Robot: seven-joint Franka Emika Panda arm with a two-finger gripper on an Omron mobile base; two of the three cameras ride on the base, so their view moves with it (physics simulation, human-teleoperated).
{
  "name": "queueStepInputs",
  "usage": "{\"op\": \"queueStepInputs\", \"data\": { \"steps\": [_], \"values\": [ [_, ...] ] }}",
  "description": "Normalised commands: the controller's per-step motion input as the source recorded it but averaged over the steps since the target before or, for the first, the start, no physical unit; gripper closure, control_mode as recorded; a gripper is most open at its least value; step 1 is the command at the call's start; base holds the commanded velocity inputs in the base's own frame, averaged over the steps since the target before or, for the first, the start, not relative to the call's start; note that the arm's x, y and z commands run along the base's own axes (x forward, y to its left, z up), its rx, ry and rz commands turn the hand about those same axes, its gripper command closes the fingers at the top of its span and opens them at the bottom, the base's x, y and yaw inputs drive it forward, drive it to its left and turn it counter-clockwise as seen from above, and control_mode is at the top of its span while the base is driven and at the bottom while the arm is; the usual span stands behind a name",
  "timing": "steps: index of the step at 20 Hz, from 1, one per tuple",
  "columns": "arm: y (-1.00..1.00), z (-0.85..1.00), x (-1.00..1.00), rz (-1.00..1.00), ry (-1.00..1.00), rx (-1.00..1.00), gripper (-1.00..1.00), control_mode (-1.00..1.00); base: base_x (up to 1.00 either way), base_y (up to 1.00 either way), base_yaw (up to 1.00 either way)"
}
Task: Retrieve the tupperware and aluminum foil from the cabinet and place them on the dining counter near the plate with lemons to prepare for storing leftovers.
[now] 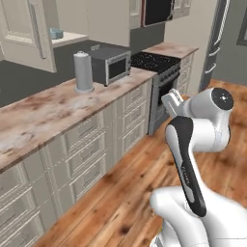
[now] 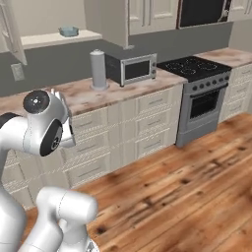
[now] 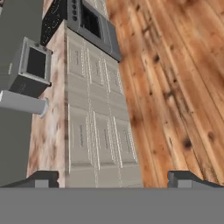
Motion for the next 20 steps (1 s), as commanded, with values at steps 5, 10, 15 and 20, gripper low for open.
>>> {"op": "queueStepInputs", "data": {
  "steps": [5,10,15,20],
  "values": [
    [0.00,0.00,0.00,0.00,0.00,0.00,-1.00,1.00,1.00,0.01,0.32],
    [0.00,0.00,0.00,0.00,0.00,0.00,-1.00,1.00,0.93,-0.54,0.34],
    [0.00,0.00,0.00,0.00,0.00,0.00,-1.00,1.00,0.74,-0.68,0.41],
    [0.00,0.00,0.00,0.00,0.00,0.00,-1.00,1.00,0.93,-0.15,0.54]
  ]
}}
